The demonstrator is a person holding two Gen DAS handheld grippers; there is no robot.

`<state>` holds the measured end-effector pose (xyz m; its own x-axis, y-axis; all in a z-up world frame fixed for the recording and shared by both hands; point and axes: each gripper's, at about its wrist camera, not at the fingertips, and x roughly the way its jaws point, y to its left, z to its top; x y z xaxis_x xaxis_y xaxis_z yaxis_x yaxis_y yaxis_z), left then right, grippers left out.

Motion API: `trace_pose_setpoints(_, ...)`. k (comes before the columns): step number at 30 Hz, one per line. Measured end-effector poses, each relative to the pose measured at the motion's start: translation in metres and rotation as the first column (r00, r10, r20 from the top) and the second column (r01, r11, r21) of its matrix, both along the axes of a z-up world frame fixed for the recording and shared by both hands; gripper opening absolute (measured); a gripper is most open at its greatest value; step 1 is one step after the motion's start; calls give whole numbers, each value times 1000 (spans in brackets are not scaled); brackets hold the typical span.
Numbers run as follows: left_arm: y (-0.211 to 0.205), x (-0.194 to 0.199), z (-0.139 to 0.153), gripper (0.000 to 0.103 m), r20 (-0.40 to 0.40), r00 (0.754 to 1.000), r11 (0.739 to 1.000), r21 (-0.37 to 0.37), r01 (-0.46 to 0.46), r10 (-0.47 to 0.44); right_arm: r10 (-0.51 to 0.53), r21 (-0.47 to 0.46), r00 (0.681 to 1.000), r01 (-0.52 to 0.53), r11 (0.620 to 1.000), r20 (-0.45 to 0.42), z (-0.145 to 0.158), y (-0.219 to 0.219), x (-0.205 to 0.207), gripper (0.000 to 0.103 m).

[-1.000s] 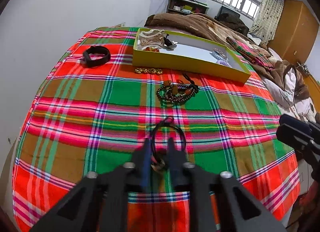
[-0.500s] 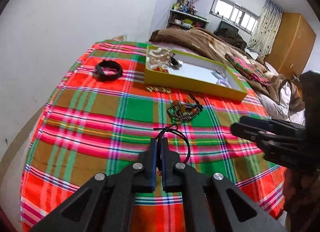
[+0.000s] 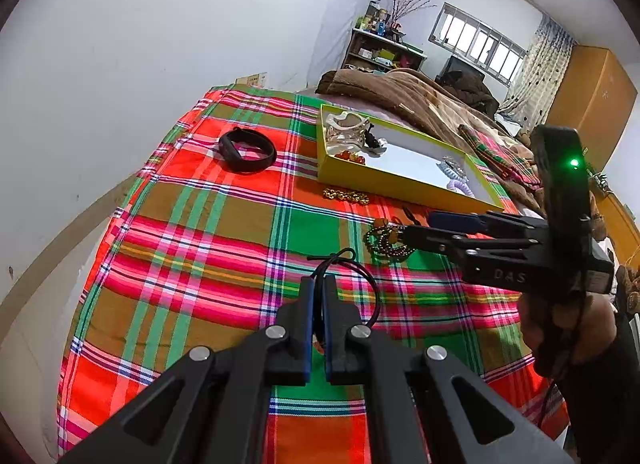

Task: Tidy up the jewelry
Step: 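Grasp the dark beaded bracelet with the right tool while the left tool holds the hair tie, then carry the hair tie and beaded bracelet into the tray and release both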

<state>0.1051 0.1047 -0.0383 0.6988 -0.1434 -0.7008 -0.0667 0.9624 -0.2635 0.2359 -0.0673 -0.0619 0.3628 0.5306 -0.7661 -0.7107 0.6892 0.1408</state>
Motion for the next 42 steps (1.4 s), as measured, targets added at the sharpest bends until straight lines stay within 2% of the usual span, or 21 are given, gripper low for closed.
trace_pose_setpoints(10,12,-1,-5,4,-12,1000,1000,-16,-19,19,131,-27,991,-132,991,-40,-8,11,-14,54)
trace_pose_setpoints(19,25,-7,-3,4,-11,999,998,-22,-52,52,269,-134,958,-255,958,98,-4,33,-31,54)
trace_pose_setpoints(23,33,-8,-2,4,-11,997,997,-26,-70,70,325,-183,940,-304,935,99,-13,41,-36,54)
trace_pose_setpoints(26,38,-10,-3,4,-10,997,996,-31,-82,82,317,-173,944,-299,938,88,-13,41,-36,54)
trace_pose_setpoints(33,41,-10,-3,4,-10,997,996,-36,-82,82,229,-176,969,-211,962,94,-12,36,-38,18)
trace_pose_setpoints(37,38,-11,0,4,-6,997,997,-36,-73,73,177,-159,979,-160,974,98,-8,28,-44,8)
trace_pose_setpoints(42,28,-14,4,4,-1,998,998,-36,-55,55,109,-102,990,-100,990,89,2,10,-57,8)
